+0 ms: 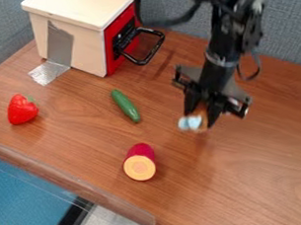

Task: Move the toy from the top of the drawer to the right side of the table

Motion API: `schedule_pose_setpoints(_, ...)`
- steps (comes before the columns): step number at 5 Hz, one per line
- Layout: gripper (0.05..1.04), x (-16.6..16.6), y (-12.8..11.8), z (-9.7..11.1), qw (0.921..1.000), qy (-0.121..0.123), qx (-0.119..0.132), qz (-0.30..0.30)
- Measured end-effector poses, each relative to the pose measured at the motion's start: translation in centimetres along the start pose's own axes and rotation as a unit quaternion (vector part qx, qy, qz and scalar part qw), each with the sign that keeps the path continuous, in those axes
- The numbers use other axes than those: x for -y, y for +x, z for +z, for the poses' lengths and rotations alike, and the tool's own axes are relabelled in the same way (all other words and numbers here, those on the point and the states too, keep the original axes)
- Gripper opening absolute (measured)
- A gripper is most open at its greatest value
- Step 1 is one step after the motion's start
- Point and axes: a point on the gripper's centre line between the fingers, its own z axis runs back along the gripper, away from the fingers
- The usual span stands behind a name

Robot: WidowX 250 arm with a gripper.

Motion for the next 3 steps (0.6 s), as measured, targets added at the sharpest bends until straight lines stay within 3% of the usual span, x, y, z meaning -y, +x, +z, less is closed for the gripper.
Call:
schedule_pose_setpoints(2,0.964,0.8,-1.0,-1.0,0.9993,-0.023,-0.012,0.028)
schedule_pose_setpoints(3,1.002,0.5,-1.0,0.7,0.9987,-0.039,-0.003,0.033)
